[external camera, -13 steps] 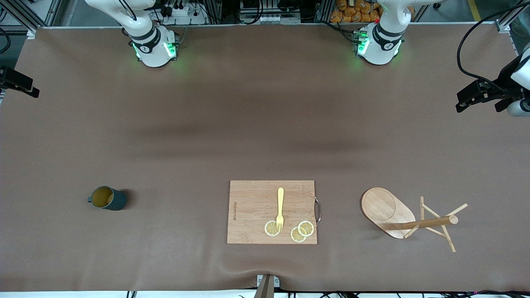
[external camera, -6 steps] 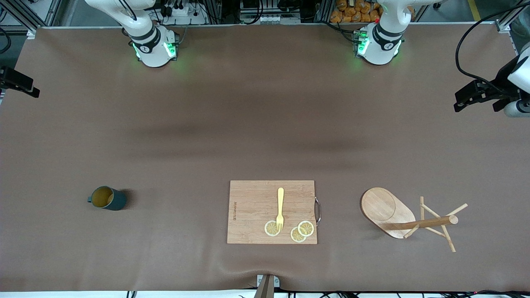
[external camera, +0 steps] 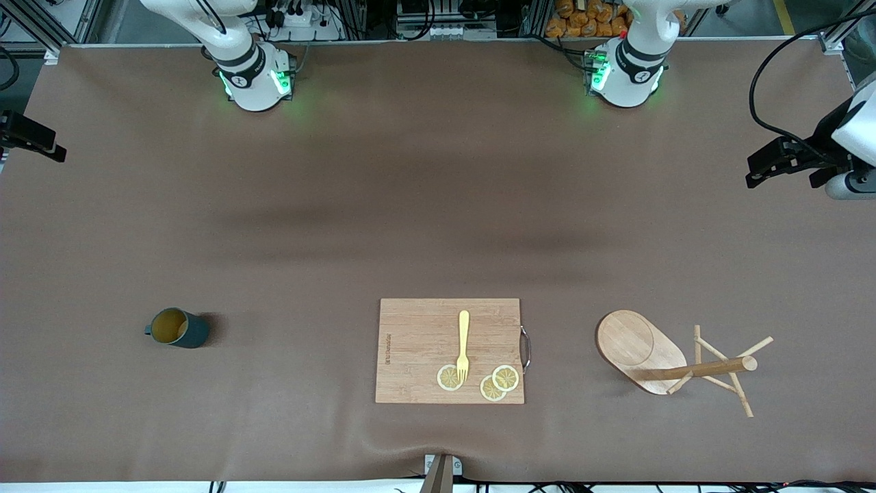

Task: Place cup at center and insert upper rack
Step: 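Reach the right gripper down to the teal mug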

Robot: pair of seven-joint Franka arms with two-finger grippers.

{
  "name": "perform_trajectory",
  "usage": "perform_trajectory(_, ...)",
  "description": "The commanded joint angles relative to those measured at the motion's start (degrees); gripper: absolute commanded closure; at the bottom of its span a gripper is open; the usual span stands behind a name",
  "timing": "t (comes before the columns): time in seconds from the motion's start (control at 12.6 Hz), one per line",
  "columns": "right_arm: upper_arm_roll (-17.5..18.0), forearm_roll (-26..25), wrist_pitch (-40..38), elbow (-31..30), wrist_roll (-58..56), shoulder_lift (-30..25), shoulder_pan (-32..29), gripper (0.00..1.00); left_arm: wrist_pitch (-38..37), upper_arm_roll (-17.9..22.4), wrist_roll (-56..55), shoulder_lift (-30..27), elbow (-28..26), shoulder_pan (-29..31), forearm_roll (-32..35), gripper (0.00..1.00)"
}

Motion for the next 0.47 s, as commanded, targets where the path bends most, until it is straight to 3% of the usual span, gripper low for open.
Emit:
perform_trajectory(0.0, 0.22, -1.22, -3.57, 0.93, -0.03, 0.79, -1.12, 0.0, -1.06, -0.07, 0.6, 0.26, 1.39, 0.1, -0.77, 0.0)
perform_trajectory(0.24, 0.22, -2.9, -3.78, 1.27, -0.2, 5.34, -3.57, 0.0, -1.06, -0.07, 0.51, 0.35, 1.3, 0.1, -0.77, 0.0)
perform_trajectory(0.4, 0.31, -2.29, 0.94, 1.45, -0.29, 9.38, -4.02, 0.0, -0.97, -0.07, 0.42, 0.61, 1.39, 0.01, -0.86, 0.0)
